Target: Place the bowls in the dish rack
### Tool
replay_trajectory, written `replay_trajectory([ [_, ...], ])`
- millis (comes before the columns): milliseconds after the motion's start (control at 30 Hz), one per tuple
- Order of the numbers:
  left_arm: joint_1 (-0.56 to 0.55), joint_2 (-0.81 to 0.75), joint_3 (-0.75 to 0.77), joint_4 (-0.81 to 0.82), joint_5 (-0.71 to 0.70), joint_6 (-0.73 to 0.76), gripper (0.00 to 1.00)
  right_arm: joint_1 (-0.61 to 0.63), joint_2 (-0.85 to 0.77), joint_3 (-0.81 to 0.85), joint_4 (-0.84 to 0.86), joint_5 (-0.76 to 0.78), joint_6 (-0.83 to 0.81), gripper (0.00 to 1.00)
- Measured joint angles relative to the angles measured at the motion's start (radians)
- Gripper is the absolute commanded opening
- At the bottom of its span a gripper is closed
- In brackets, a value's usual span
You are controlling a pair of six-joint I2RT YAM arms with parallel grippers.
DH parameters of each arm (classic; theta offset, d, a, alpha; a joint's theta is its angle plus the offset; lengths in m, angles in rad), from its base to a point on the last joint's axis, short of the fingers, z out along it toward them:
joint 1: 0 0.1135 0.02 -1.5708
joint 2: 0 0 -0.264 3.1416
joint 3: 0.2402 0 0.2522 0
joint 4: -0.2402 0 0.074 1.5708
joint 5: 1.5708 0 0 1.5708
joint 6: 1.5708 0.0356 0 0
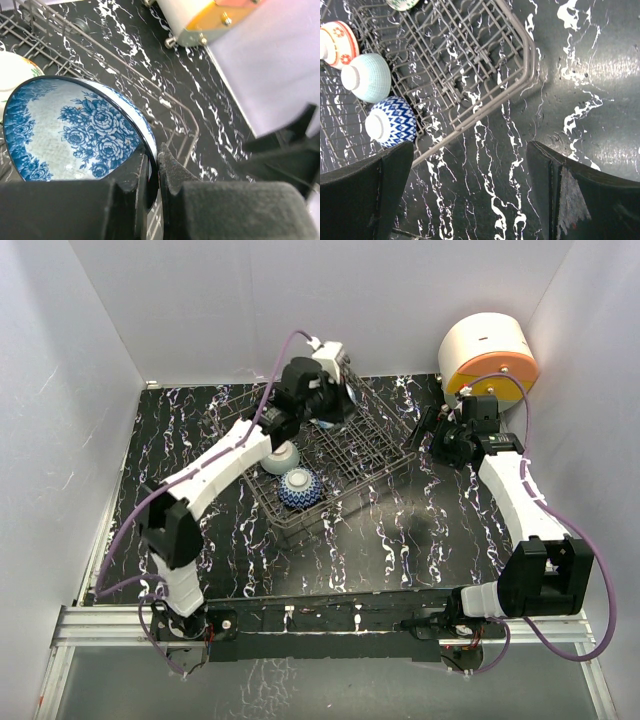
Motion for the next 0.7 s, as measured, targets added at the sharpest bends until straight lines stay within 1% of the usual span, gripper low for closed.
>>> replay_trajectory([
  [67,0.050,0.077,0.020,0.071,0.035,-0.087,0.00,0.000,0.000,0.020,0.003,0.000,-0.002,0.99],
  [167,0.085,0.171,0.032,0.177,0.097,-0.239,0.00,0.000,0.000,0.025,0.005,-0.003,-0.003,0.99],
  [333,0.093,0.294,0.032,0.392,0.184,-0.505,0.00,0.000,0.007,0.024,0.004,-0.001,-0.005,0.99],
  [433,0.088,0.359,0.031,0.529,0.212,-0.661,0.00,0.000,0.015,0.024,0.004,-0.001,-0.012,0.99],
  [533,0.086,0.417,0.033,0.627,0.220,-0.773,0.00,0.000,0.029,0.024,0.004,-0.001,-0.016,0.99],
  [700,0.084,0.538,0.101,0.670,0.226,-0.875,0.00,0.000,0.044,0.024,0.003,0.000,-0.019,0.99],
])
